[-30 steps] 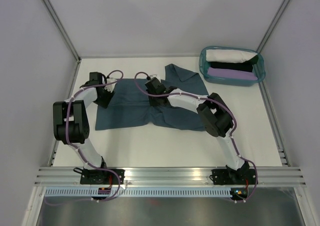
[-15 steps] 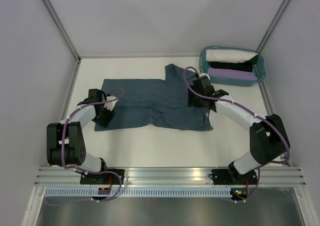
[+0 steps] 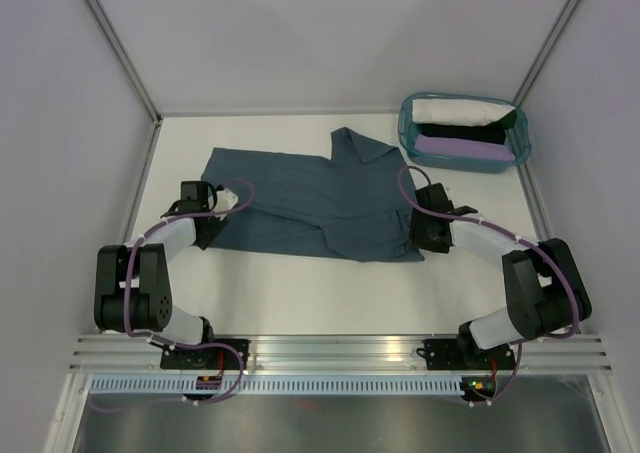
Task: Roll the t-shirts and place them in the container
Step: Fold the tshirt
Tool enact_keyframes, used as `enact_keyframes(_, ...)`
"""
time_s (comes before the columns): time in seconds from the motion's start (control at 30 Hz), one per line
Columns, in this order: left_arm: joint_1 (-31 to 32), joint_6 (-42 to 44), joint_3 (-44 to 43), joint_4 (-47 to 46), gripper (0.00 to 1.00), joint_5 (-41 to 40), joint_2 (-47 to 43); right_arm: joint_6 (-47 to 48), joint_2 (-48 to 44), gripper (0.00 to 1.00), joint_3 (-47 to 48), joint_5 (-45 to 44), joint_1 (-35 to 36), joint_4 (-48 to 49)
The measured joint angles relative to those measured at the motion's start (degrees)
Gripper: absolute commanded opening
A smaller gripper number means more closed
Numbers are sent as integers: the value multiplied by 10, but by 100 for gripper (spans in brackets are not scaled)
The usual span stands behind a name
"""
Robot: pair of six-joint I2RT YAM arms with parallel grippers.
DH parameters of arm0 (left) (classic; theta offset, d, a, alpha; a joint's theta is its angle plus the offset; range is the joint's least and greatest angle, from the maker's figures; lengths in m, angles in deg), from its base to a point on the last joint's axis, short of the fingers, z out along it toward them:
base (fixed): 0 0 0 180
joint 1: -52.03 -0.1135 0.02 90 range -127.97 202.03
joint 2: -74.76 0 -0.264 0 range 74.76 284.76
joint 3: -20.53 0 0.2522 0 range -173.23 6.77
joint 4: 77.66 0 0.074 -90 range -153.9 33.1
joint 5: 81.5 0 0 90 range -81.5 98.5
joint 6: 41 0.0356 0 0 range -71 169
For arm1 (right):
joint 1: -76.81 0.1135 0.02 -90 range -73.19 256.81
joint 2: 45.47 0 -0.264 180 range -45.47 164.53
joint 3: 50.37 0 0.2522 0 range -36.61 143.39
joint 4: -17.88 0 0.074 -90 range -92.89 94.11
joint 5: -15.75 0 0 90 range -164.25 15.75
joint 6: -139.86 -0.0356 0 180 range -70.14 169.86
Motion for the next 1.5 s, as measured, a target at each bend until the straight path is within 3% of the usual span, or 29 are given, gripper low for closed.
enact_keyframes(0.23,-14,30,11,-28,66,-3,-12,9,-16,60,-12,42,-35,14)
enact_keyframes(0.3,-19,31,8,7,66,15,-25,17,-32,56,-7,48,-35,5)
enact_keyframes(0.47,-21,30,-52,164,64,116,-77,38,-80,36,33,54,-35,-13)
enact_keyframes(0.53,-12,29,-94,200,63,146,-99,45,-95,34,50,66,-35,-9)
enact_keyframes(0.63,36,23,-163,225,63,172,-129,51,-96,38,64,97,-35,8)
enact_keyframes(0.77,179,5,-230,222,61,169,-116,55,-57,41,75,141,-35,29)
enact_keyframes(0.93,329,-6,-245,169,63,133,-22,59,29,41,93,174,-35,54)
enact_keyframes(1.07,408,-5,-245,126,64,110,63,58,72,40,102,189,-35,63)
enact_keyframes(1.2,449,-5,-247,94,63,102,122,58,90,39,114,195,-35,71)
enact_keyframes(1.5,461,4,-251,47,62,98,186,58,121,38,122,202,-35,89)
